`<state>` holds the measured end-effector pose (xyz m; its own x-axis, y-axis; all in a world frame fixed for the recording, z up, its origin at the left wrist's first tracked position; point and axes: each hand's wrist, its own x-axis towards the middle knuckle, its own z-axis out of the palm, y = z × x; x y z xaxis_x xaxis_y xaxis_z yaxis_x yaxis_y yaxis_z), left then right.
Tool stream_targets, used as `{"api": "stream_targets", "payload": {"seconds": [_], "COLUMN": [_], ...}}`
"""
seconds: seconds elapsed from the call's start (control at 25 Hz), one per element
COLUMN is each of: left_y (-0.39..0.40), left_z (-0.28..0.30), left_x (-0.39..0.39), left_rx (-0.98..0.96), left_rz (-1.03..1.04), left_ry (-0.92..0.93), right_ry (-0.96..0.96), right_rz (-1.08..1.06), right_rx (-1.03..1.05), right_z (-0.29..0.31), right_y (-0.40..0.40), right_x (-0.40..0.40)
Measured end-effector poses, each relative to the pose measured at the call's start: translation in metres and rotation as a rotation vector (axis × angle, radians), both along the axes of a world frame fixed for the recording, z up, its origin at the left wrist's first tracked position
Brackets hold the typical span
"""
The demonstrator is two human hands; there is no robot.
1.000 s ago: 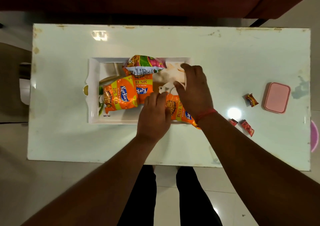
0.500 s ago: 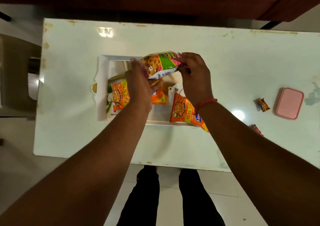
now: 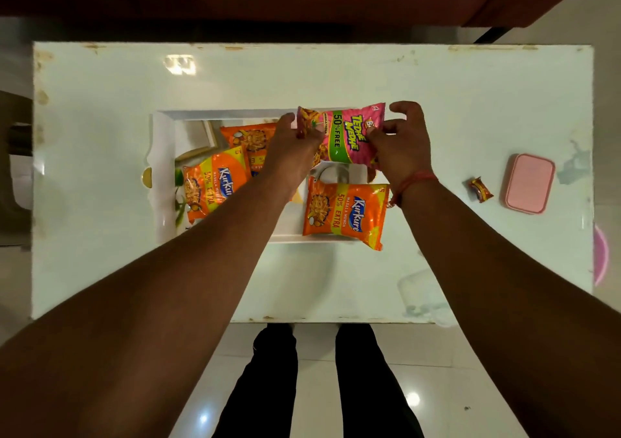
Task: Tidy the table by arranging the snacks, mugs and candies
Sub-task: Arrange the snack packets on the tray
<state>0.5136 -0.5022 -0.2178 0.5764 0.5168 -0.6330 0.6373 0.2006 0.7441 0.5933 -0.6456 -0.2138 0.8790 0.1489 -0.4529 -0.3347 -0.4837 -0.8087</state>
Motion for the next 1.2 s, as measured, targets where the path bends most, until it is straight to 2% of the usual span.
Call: {"api": "stream_targets", "payload": {"seconds": [0.12, 0.24, 0.48, 0.6, 0.72, 0.8, 0.88, 1.0, 1.08, 1.2], "left_y": [-0.011, -0.020, -0.020, -0.017, -0.009, 0.006, 0.027, 0.064, 0.090, 0.113], "left_z": [-0.003, -0.007, -0.013, -0.014, -0.011, -0.006, 0.001, 0.008, 0.003, -0.005], "left_x": [0.008, 0.011, 0.014, 0.013, 0.007, -0.004, -0.022, -0.060, -0.090, -0.131], "left_rx": [0.115, 0.295, 0.226, 0.275, 0.320, 0.417, 0.532, 0.666, 0.674, 0.574], "left_rz": [-0.046, -0.164, -0.224, -0.235, -0.203, -0.205, -0.244, -0.257, -0.172, -0.049], "left_ry": [0.016, 0.050, 0.012, -0.015, -0.011, -0.020, -0.085, -0.105, -0.009, 0.209], "right_ry": [-0.117, -0.189, -0.207, -0.177, -0.530, -0.679, -0.596, -0.331, -0.209, -0.067], "right_rz": [0.059, 0.086, 0.106, 0.077, 0.120, 0.239, 0.365, 0.599, 0.658, 0.563], "right_rx": [-0.131, -0.163, -0.191, -0.188, -0.273, -0.180, -0.085, -0.118, -0.154, -0.141], "right_z": [-0.008, -0.014, -0.020, -0.015, 0.003, 0.013, 0.014, 0.002, -0.005, -0.010], "right_y": [-0.001, 0.003, 0.004, 0.000, 0.002, 0.018, 0.043, 0.075, 0.094, 0.122], "right_x": [0.010, 0.014, 0.019, 0.015, 0.002, -0.013, -0.037, -0.084, -0.113, -0.136]}}
